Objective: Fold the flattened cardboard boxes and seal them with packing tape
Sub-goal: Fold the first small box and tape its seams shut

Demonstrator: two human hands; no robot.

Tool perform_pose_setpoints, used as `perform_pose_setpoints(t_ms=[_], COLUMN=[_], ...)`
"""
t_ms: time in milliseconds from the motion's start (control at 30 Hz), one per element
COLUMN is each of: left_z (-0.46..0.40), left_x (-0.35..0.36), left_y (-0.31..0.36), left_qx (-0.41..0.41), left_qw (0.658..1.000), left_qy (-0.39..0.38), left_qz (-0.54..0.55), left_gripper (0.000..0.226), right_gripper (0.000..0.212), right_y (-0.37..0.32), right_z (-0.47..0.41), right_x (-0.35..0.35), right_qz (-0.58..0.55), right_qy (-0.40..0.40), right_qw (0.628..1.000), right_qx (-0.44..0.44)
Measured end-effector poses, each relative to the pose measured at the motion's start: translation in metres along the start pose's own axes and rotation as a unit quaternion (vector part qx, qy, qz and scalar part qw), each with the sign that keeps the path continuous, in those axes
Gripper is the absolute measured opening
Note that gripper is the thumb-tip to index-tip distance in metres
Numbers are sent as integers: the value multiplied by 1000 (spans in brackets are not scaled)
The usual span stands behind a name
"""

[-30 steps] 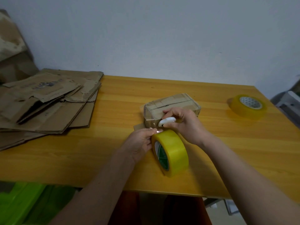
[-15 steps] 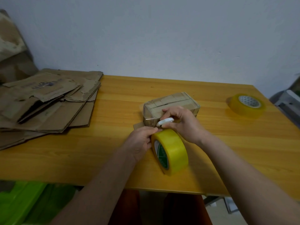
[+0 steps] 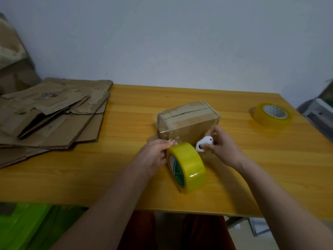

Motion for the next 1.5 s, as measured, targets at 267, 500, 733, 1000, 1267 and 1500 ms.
perform_pose_setpoints(t_ms=[267,500,733,1000,1267,1500], left_z=[-1,-1,13,23,44,61], left_x=[0,2,14,6,15,14], left_y=[0,3,6,16,45,59], left_qx=[0,-4,2,71,230,295], left_qw=[1000,1000,994,992,961,937], left_qy=[-2,-29,-110,-98,-64,1], left_qz=[-3,7,-27,-40,-139,-187], left_gripper=[14,6,16,17,11,10], right_gripper=[18,42,42,32,23,27], right_y=[-32,-101,-89,-104,-51,-48], right_z=[5,-9,-25,-11,40,49], right_x=[-7,61,62,35,35,24], right_qz=[240,181,103,71,-199,-289], right_qy=[123,-28,-71,50,-11,23], right_qw=[953,939,965,963,979,953], right_qx=[-139,-292,-231,-255,51,81])
Point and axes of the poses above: each hand's wrist, its own z-axis away from the middle knuckle, its own x-axis out of the palm, y = z × x, the point moved 10 cm from there along -z, towards the middle knuckle, and after that the axes turned 12 degrees about y, right-handed, at the moved point
